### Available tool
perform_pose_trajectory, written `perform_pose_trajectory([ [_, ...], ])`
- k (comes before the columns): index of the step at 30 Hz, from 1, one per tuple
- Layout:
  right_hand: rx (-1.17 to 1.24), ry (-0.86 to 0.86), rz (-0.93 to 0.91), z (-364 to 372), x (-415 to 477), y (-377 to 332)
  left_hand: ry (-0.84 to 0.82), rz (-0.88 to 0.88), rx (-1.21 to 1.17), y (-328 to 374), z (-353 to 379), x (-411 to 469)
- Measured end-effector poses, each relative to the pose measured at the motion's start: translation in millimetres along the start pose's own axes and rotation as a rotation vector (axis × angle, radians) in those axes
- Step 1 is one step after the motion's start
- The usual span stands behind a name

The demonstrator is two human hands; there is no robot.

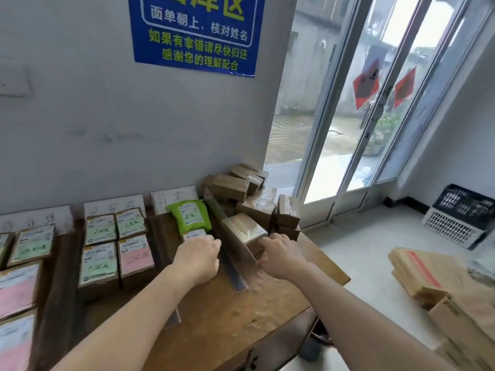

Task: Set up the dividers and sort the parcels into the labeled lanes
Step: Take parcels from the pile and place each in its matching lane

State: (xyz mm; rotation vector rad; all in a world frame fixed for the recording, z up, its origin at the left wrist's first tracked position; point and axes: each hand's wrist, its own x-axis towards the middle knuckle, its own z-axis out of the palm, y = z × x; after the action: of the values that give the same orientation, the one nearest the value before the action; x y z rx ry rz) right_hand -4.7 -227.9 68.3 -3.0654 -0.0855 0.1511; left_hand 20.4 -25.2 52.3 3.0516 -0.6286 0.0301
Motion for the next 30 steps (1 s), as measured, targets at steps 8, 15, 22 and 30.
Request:
perform_pose_trajectory([
  [8,-0.005,-0.01,0.073,-8,41,92,-0.028,0.062,0.013,69,7,89],
  [15,0.0,-0.038,0.116,-1,110,158,-0.044,0.089,-0.044,114,27,192],
  [22,0.048,-0.099,0.168,20,181,218,-0.1,0.099,-0.087,155,50,281],
  [30,0.196,-0.172,0.152,60,233,262,-0.127,-0.044,-0.237,185,88,352],
])
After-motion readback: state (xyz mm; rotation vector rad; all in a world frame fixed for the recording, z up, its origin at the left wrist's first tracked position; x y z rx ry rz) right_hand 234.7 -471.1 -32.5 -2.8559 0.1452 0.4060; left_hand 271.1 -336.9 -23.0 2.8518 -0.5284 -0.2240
